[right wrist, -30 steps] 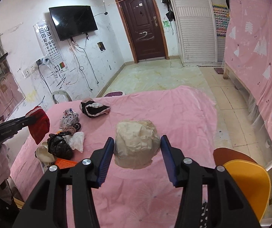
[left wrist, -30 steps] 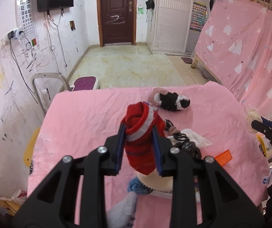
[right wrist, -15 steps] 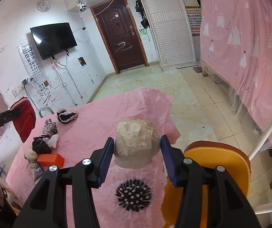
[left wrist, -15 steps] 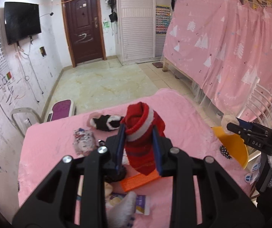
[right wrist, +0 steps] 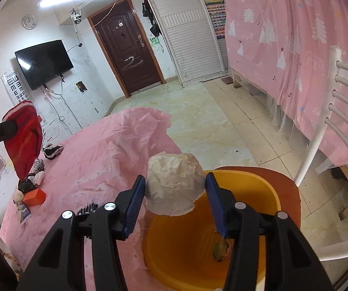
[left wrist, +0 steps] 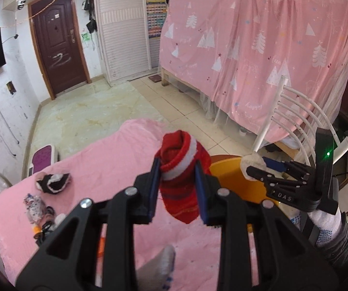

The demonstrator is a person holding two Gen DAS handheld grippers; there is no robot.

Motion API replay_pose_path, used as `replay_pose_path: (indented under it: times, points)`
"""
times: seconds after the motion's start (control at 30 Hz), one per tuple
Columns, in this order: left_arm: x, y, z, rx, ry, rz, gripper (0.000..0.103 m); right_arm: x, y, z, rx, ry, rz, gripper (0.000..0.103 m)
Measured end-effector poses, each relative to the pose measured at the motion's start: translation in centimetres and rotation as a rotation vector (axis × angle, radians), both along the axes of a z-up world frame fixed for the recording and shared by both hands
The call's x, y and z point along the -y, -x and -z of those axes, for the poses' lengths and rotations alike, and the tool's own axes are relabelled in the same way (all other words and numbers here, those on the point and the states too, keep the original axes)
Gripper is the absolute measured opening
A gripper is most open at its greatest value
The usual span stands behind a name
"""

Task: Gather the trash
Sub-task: 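Carry the red sock and paper ball in both tools to the yellow bin, then open both tools to drop the sock and paper ball into the bin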

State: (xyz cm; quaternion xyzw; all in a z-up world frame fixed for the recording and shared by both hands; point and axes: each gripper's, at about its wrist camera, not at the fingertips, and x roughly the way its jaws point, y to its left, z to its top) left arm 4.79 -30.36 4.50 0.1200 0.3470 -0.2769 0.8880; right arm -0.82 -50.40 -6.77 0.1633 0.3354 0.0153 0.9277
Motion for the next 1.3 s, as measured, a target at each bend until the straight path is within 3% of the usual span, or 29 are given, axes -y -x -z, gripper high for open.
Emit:
replay_pose_path:
  times: [0.3, 0.4, 0.43, 0.47, 0.53, 0.7, 0.97, 1.17, 1.3]
  points:
    - [6.9, 0.4, 1.7, -0.051, -0.027, 0.087, 0.026, 2.4, 0.4, 2.0, -0.027, -0.042, 0.012, 0.042]
    - [8.6, 0.6, 2.2, -0.072, -0.022, 0.114, 0.026, 3.2, 0.4, 2.3, -0.028, -0.055, 0.025, 0.045]
    - [9.2, 0.6, 2.4, -0.083, -0.022, 0.131, 0.026, 3.5, 0.5, 2.4, -0.026, -0.06, 0.032, 0.05]
    - [9.8, 0.6, 2.6, -0.093, -0.028, 0.141, 0.028, 4.0, 0.7, 2.4, -0.023, -0.066, 0.043, 0.057]
    - [10.9, 0.8, 3.2, -0.104, -0.041, 0.154, 0.034, 4.7, 1.1, 2.4, -0.015, -0.077, 0.065, 0.062]
    - [12.0, 1.2, 3.9, -0.117, -0.053, 0.18, 0.042, 6.0, 2.0, 2.1, -0.001, -0.093, 0.101, 0.062]
    - [10.8, 1.4, 3.6, -0.11, -0.04, 0.166, 0.045, 5.0, 2.2, 0.8, 0.017, -0.074, 0.091, 0.063]
    - [6.6, 1.1, 2.2, -0.076, -0.008, 0.108, 0.054, 1.8, 0.8, -1.0, 0.03, -0.033, 0.025, 0.068]
    - [3.2, 0.8, 1.4, -0.05, 0.004, 0.055, 0.054, -1.2, -0.6, -2.4, 0.039, -0.007, -0.026, 0.07]
